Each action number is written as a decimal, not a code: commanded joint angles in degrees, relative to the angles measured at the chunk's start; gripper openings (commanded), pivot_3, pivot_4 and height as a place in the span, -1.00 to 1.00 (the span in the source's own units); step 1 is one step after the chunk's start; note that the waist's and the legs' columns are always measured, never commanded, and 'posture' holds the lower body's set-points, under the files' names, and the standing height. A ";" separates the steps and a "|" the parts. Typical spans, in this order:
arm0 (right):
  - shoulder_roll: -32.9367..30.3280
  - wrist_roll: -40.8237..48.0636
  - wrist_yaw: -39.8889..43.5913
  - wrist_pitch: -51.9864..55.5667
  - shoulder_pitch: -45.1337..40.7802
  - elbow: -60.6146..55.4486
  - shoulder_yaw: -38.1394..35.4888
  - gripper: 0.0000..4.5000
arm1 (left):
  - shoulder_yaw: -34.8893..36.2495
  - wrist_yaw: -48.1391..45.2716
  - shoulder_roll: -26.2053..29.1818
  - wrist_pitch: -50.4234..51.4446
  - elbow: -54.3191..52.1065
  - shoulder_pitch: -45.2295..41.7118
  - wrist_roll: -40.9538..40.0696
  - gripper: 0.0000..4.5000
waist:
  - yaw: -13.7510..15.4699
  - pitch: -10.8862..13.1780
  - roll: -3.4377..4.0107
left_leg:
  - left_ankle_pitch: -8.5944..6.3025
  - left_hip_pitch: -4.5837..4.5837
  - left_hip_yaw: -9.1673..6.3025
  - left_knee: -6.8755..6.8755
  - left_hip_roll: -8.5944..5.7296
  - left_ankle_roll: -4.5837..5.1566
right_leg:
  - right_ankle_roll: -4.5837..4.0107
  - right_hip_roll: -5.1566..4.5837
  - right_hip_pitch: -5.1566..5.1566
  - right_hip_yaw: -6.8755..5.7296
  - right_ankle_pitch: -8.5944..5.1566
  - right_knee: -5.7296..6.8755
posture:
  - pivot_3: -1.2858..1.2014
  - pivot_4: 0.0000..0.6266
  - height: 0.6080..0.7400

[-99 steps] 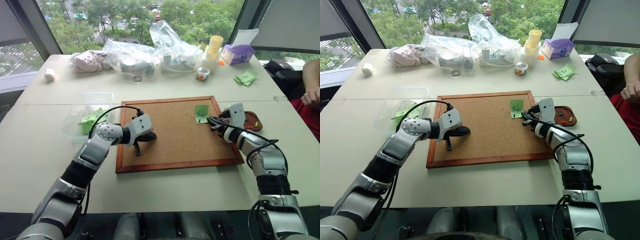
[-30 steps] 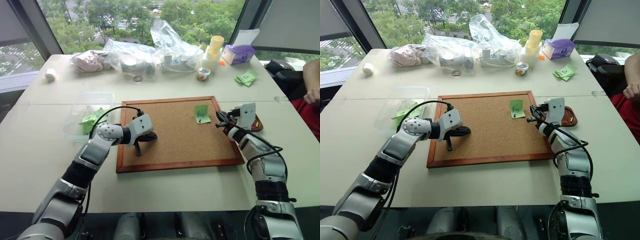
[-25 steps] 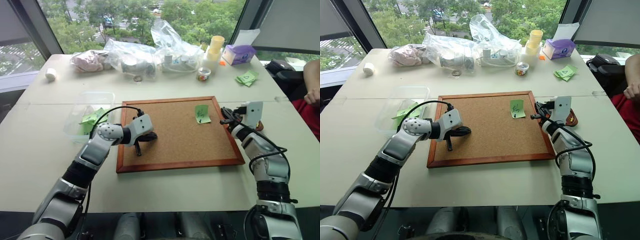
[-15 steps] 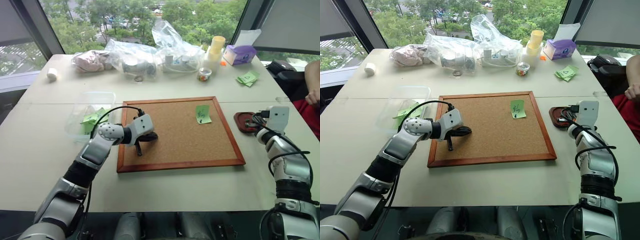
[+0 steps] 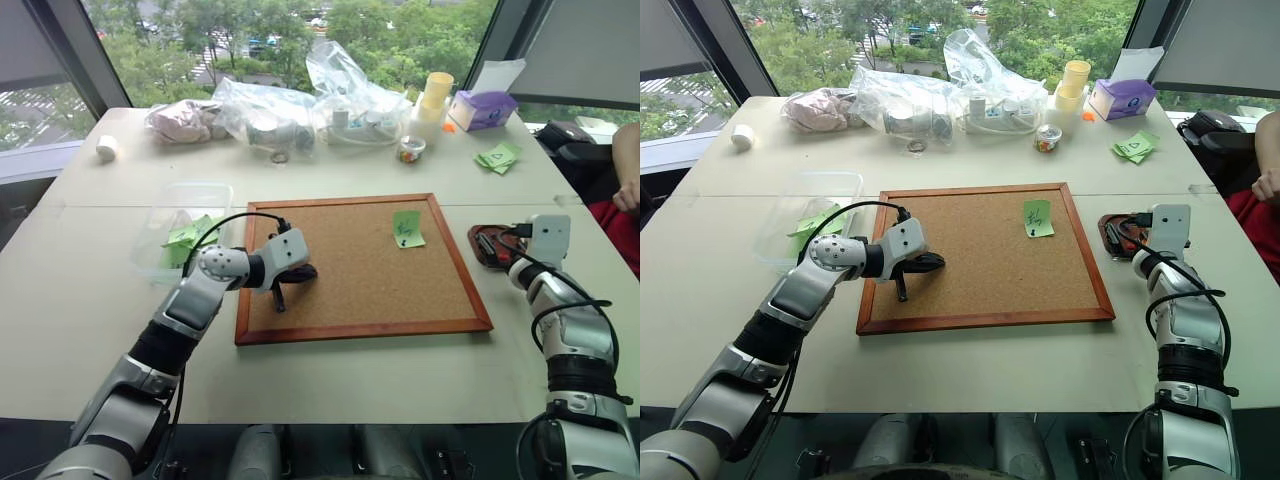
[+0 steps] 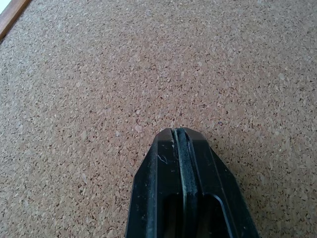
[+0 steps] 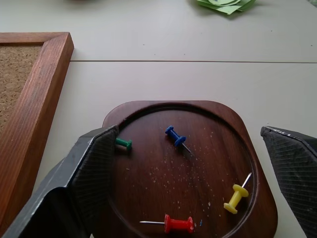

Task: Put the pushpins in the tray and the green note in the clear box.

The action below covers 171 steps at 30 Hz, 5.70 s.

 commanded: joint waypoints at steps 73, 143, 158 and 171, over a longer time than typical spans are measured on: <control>1.09 -0.67 16.47 2.25 -0.13 -26.79 12.84 -0.94 | 2.64 -1.11 -1.22 2.60 3.80 0.35 -4.22 -1.00 | -0.01 -0.35 -0.24 | -0.09 0.02 -0.04 0.02 0.04 0.16 | -0.01 0.05 0.01 -0.02 0.00 0.00 | 0.03 -0.52 0.97; 6.26 4.80 7.78 12.26 2.19 -43.33 7.72 -1.00 | 26.42 1.62 -27.12 5.77 48.89 -32.23 -21.16 -0.99 | 0.22 -0.10 -0.51 | 0.00 -0.31 -0.15 0.01 -0.16 0.01 | 0.01 0.10 -0.25 -0.05 0.00 -0.08 | 0.03 -0.52 0.97; -2.84 4.27 1.77 22.64 -0.88 -18.31 -5.06 -1.00 | 1.81 -0.05 -18.46 -4.94 15.37 -16.59 -3.69 -0.99 | -0.14 -0.13 -0.39 | 0.04 -0.22 -0.04 -0.06 -0.03 -0.06 | 0.01 0.11 -0.27 0.04 0.00 -0.02 | 0.03 -0.52 0.97; -1.46 5.87 1.74 23.20 -4.66 -8.81 -5.00 -0.75 | -0.98 2.46 -16.50 -2.50 14.36 -18.55 0.02 -1.00 | 0.10 -0.13 -0.38 | 0.02 -0.24 -0.04 -0.04 -0.02 -0.03 | 0.01 0.07 -0.27 0.07 0.00 -0.02 | 0.03 -0.52 0.97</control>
